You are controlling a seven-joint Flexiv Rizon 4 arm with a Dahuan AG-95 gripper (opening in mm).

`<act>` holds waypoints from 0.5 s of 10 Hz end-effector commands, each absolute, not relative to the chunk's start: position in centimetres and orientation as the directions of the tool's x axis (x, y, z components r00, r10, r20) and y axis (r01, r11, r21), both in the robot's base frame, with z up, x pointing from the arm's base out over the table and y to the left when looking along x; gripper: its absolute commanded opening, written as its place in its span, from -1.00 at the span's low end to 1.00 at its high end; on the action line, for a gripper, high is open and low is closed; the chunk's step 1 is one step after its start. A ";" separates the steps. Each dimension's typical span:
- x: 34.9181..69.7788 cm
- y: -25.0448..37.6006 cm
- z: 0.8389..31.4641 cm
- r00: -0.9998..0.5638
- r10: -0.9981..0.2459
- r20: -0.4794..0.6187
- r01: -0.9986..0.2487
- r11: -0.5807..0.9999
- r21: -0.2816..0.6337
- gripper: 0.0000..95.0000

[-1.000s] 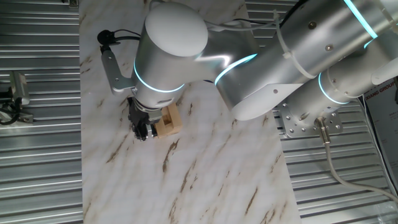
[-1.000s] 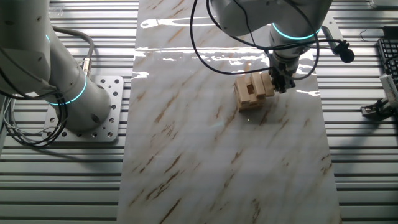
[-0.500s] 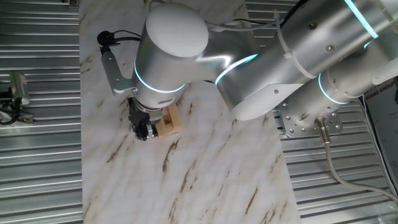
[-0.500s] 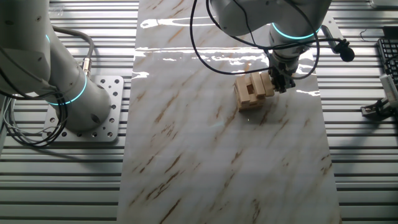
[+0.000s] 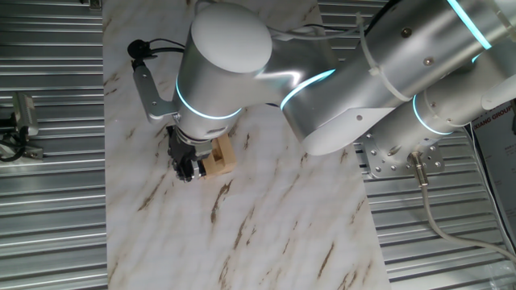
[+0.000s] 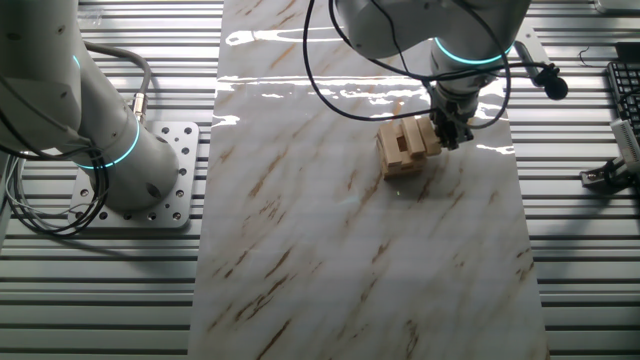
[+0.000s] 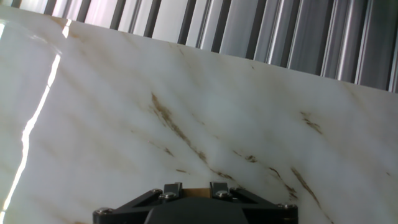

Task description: Play Jenga

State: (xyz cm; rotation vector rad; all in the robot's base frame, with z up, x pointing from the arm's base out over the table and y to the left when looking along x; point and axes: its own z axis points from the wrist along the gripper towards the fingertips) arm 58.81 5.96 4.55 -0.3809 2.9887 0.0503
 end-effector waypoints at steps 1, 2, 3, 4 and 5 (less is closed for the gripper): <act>58.8 6.0 4.5 -0.960 -0.247 -0.131 -0.252 0.968 0.018 -1.00; 58.7 6.0 4.5 -0.960 -0.248 -0.132 -0.252 0.968 0.018 -1.00; 58.7 6.0 4.5 -0.960 -0.247 -0.132 -0.252 0.968 0.018 -1.00; 58.6 5.9 4.5 -0.960 -0.248 -0.131 -0.252 0.967 0.018 -1.00; 58.6 5.9 4.5 -0.960 -0.248 -0.131 -0.252 0.967 0.018 -1.00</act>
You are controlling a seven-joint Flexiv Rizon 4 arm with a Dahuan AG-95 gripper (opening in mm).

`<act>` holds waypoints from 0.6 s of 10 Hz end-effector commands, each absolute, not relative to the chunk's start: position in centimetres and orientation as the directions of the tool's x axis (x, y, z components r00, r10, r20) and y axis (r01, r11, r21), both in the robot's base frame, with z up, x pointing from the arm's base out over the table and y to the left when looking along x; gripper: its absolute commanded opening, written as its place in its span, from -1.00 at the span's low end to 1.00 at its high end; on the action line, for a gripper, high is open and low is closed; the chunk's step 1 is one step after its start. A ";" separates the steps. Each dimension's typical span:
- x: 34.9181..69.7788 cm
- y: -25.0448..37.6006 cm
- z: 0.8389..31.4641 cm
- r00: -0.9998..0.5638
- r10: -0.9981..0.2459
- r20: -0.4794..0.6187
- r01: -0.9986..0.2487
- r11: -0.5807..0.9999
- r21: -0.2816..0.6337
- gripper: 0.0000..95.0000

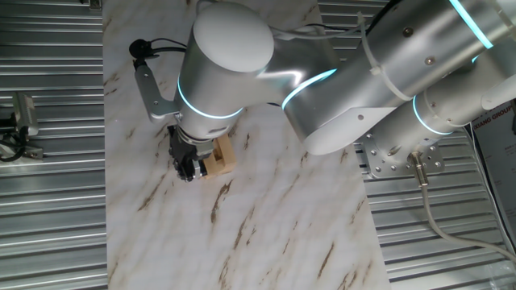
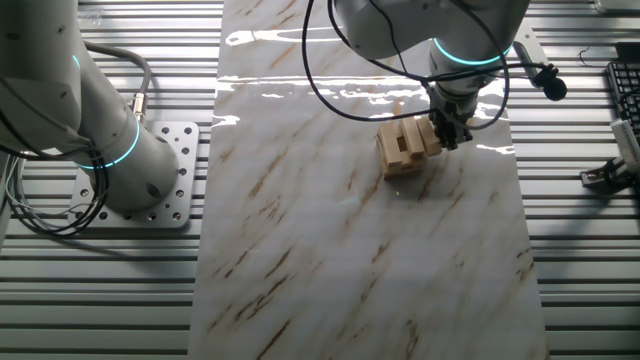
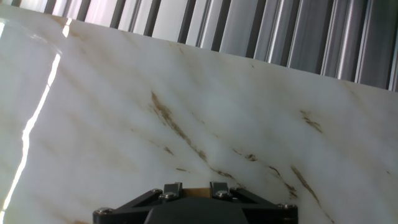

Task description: Play Jenga

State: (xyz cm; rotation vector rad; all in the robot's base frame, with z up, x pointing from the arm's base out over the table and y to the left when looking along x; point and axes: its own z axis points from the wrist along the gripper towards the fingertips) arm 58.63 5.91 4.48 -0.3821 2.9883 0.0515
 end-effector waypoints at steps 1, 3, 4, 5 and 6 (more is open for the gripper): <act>58.6 5.9 4.5 -0.960 -0.248 -0.130 -0.253 0.967 0.017 -1.00; 58.6 5.9 4.5 -0.960 -0.248 -0.133 -0.252 0.967 0.020 -1.00; 58.6 5.9 4.5 -0.960 -0.248 -0.133 -0.252 0.967 0.019 -1.00; 58.6 5.9 4.6 -0.959 -0.247 -0.135 -0.252 0.968 0.018 -1.00; 58.6 5.9 4.6 -0.959 -0.248 -0.135 -0.253 0.967 0.018 -1.00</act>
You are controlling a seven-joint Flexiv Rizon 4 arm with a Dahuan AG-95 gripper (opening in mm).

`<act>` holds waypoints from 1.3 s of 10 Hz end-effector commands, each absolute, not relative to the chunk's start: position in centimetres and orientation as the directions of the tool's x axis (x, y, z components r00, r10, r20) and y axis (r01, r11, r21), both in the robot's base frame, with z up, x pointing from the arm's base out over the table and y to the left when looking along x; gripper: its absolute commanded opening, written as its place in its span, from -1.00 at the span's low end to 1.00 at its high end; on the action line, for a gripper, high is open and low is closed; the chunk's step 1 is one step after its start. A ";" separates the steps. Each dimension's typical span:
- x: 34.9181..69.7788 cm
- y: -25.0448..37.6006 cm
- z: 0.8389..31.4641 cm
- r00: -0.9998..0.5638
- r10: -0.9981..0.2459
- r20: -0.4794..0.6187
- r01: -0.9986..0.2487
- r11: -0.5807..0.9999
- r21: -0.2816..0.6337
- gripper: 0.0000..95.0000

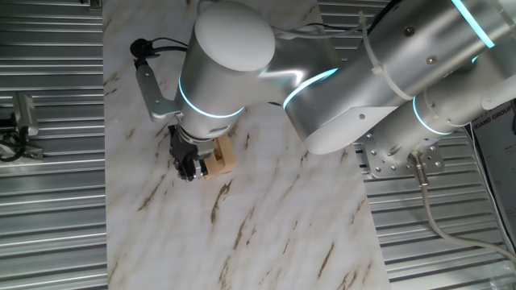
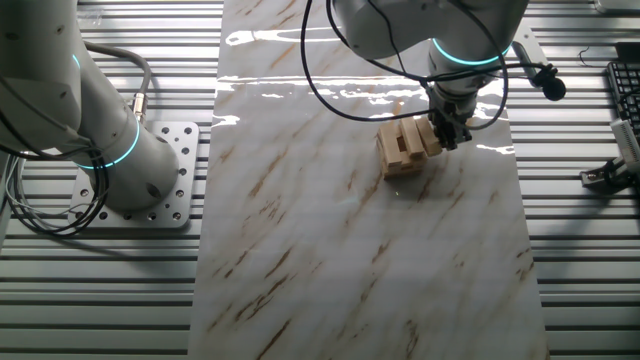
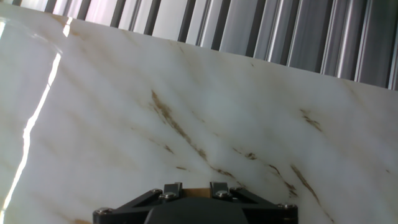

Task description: Play Jenga

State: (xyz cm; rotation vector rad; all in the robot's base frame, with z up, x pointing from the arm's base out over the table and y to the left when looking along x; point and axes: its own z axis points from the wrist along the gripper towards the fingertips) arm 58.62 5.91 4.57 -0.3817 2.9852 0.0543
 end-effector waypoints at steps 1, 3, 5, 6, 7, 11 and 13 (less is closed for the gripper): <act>58.6 5.9 4.7 -0.959 -0.248 -0.135 -0.253 0.967 0.018 -1.00; 58.6 5.9 4.8 -0.959 -0.251 -0.132 -0.255 0.967 0.015 -1.00; 58.6 5.9 4.8 -0.959 -0.251 -0.132 -0.255 0.967 0.016 -1.00; 58.6 5.9 4.8 -0.959 -0.251 -0.133 -0.256 0.967 0.016 -1.00; 58.6 5.9 4.9 -0.959 -0.251 -0.133 -0.255 0.967 0.016 -1.00; 58.3 5.8 5.3 -0.958 -0.252 -0.134 -0.256 0.966 0.018 -1.00; 58.3 5.8 5.3 -0.958 -0.250 -0.138 -0.255 0.967 0.018 -1.00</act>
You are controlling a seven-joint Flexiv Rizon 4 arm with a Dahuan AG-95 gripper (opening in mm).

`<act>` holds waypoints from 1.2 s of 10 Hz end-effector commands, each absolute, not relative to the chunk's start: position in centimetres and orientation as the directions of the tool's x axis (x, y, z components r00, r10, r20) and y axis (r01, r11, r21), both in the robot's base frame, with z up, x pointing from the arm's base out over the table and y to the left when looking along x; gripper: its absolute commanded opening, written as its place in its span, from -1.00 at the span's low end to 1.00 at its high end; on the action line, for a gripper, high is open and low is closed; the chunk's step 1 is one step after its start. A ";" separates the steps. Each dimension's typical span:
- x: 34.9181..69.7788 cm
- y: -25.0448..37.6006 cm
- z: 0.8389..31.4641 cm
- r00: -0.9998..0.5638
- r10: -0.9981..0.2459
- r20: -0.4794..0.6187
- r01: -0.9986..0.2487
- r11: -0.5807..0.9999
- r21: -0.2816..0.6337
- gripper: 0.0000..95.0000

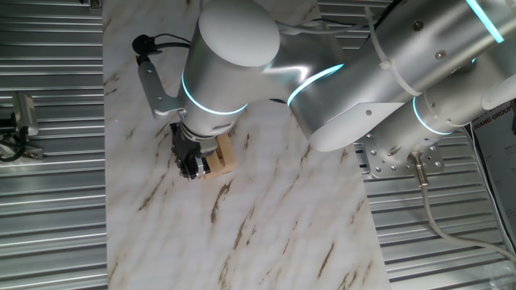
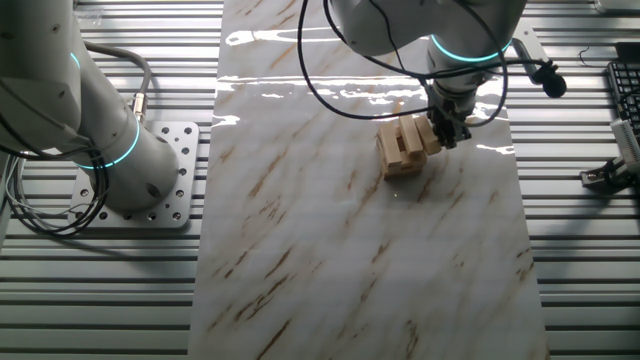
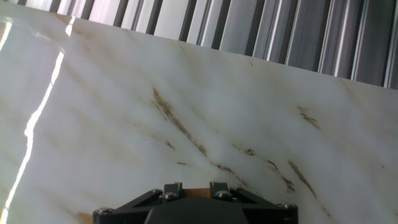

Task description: Play Jenga

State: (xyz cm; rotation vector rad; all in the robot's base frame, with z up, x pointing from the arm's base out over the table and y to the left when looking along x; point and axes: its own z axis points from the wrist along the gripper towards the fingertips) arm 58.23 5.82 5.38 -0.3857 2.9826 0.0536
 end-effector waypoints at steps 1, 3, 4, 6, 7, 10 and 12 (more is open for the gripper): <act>58.2 5.8 5.2 -0.958 -0.250 -0.140 -0.255 0.967 0.019 -1.00; 58.1 5.8 5.2 -0.958 -0.249 -0.143 -0.254 0.967 0.021 -1.00; 58.1 5.8 5.2 -0.957 -0.249 -0.146 -0.255 0.967 0.022 -1.00; 58.0 5.8 5.2 -0.957 -0.249 -0.152 -0.255 0.967 0.024 -1.00; 58.0 5.8 5.3 -0.956 -0.249 -0.154 -0.255 0.967 0.024 -1.00; 57.9 5.7 5.3 -0.956 -0.247 -0.159 -0.254 0.967 0.025 -1.00; 57.8 5.7 5.3 -0.956 -0.247 -0.161 -0.254 0.967 0.025 -1.00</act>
